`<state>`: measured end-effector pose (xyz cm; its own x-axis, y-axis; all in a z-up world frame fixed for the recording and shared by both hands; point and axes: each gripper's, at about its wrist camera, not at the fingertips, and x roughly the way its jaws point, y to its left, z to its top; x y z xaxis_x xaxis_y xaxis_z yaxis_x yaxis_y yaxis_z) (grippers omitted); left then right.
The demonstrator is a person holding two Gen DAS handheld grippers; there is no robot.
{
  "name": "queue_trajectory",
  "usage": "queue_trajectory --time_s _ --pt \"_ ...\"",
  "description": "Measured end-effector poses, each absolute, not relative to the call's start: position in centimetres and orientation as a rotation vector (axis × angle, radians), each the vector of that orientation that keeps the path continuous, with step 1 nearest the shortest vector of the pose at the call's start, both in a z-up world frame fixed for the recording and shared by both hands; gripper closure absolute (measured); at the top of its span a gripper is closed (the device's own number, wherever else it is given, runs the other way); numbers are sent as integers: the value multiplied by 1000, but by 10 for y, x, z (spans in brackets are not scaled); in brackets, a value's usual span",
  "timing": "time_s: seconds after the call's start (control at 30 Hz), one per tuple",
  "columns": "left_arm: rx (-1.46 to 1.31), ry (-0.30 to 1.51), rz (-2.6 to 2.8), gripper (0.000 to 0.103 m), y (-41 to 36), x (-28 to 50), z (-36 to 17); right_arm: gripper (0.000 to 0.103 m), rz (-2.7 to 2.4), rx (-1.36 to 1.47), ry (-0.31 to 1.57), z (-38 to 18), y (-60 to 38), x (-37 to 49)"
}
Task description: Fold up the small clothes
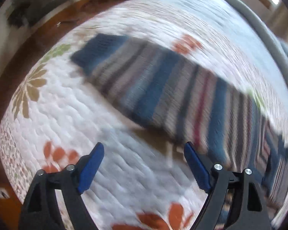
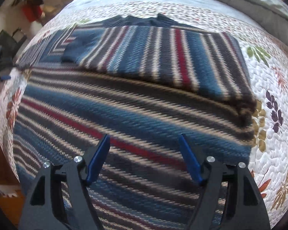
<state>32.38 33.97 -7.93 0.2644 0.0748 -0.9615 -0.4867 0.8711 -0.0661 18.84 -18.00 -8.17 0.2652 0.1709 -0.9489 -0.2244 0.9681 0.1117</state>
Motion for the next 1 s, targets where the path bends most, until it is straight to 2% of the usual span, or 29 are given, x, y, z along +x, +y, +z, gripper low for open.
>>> queue_trajectory --time_s 0.13,0.37,0.47,0.53,0.57,0.63,0.67,0.8,1.0 --pt "-570 1192 414 16 389 336 -90 29 268 -66 1297 -89 -171 189" --pt "-672 1134 423 18 420 355 -108 27 245 -84 1312 -98 -172 188" --pt "-701 1119 436 35 428 358 -113 26 237 -101 1313 -104 -172 187" --pt "-684 1129 455 58 430 362 -114 25 238 -109 1310 -106 -170 188" --pt "-684 1134 466 62 430 363 -115 23 238 -112 1308 -106 -169 188" --pt "-701 1126 470 84 432 364 -114 22 241 -121 1302 -107 -167 188" --pt "-721 1111 461 88 432 363 -112 22 241 -123 1301 -107 -167 187" --pt "-676 1041 447 89 417 362 -93 22 246 -116 1298 -107 -169 186" --pt "-539 946 291 90 355 361 -50 22 256 -91 1291 -105 -177 179"
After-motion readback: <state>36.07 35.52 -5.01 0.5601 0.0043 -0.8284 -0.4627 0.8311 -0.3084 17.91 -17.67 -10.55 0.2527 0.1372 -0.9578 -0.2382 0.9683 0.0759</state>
